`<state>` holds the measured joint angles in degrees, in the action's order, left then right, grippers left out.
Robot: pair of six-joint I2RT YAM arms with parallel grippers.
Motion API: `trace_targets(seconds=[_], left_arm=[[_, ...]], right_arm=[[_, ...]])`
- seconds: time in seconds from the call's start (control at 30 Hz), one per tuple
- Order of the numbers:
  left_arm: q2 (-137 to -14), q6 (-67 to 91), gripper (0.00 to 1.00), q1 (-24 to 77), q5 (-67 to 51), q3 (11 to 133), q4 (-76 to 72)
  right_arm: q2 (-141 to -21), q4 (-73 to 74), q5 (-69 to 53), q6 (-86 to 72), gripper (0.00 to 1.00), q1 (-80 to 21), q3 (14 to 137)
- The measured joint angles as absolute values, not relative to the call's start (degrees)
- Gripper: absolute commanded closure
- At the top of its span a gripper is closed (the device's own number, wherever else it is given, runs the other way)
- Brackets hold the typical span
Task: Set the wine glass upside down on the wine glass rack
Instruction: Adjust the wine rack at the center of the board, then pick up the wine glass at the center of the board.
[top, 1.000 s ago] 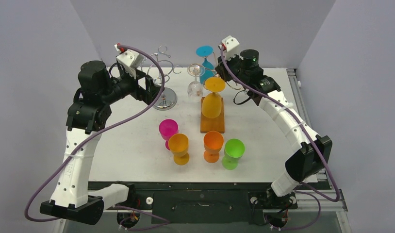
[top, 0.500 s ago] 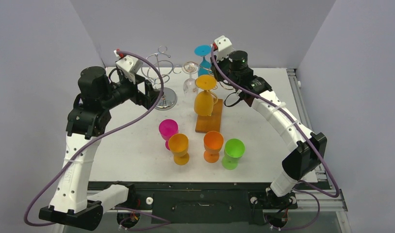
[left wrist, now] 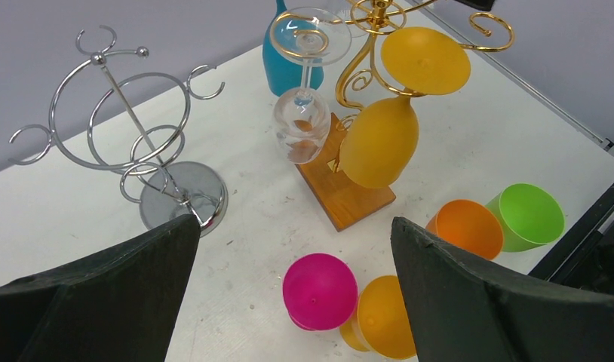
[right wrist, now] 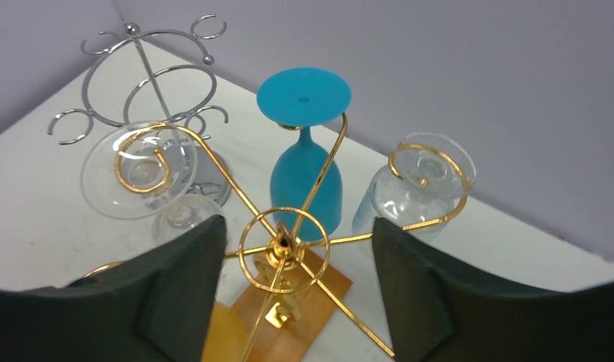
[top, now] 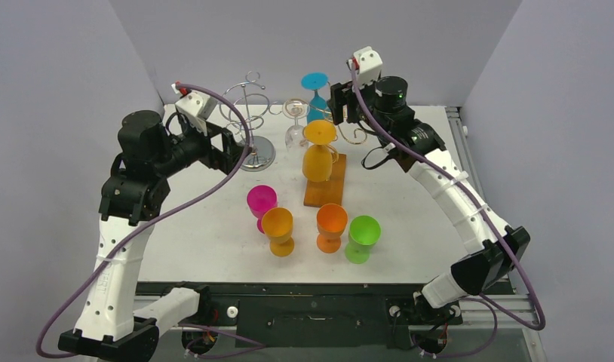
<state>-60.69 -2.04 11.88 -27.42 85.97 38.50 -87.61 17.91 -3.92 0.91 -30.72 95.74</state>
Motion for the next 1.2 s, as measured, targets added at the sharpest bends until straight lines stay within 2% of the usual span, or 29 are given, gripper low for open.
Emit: trace_targets(seconds=[0.17,0.33,0.4,0.57,0.73,0.8,1.0,1.2], left_arm=[[-61.04,-1.61,0.04,11.68,-24.56,87.33,41.6],[-61.01,-1.15,0.04,10.7,-21.41,89.17,43.44],[-60.73,-0.51,0.04,10.07,-20.56,89.17,43.88],[-58.48,0.67,0.04,8.34,-19.16,87.74,44.42],[-56.18,0.62,0.04,7.75,-19.05,87.11,46.81],[-56.18,0.12,0.04,7.75,-18.74,87.13,48.38],[-59.0,-1.8,0.04,7.73,-17.87,87.15,54.43],[-58.98,-3.55,0.04,7.66,-17.41,86.72,57.28]], right_arm=[[-82.78,20.36,-5.45,-7.22,0.25,-28.01,95.22],[-70.76,15.16,-16.58,-23.97,0.24,-16.64,83.7],[-67.57,17.21,-17.85,-26.92,0.23,-15.92,81.69],[-61.89,30.85,-6.83,-26.65,0.23,-28.1,79.9],[-54.33,42.02,9.15,-28.82,0.33,-40.97,72.49],[-51.92,46.5,15.25,-30.83,0.34,-45.78,69.1],[-50.46,54.39,24.56,-35.48,0.37,-49.6,61.65],[-50.52,55.7,26.13,-37.8,0.45,-49.6,55.51]])
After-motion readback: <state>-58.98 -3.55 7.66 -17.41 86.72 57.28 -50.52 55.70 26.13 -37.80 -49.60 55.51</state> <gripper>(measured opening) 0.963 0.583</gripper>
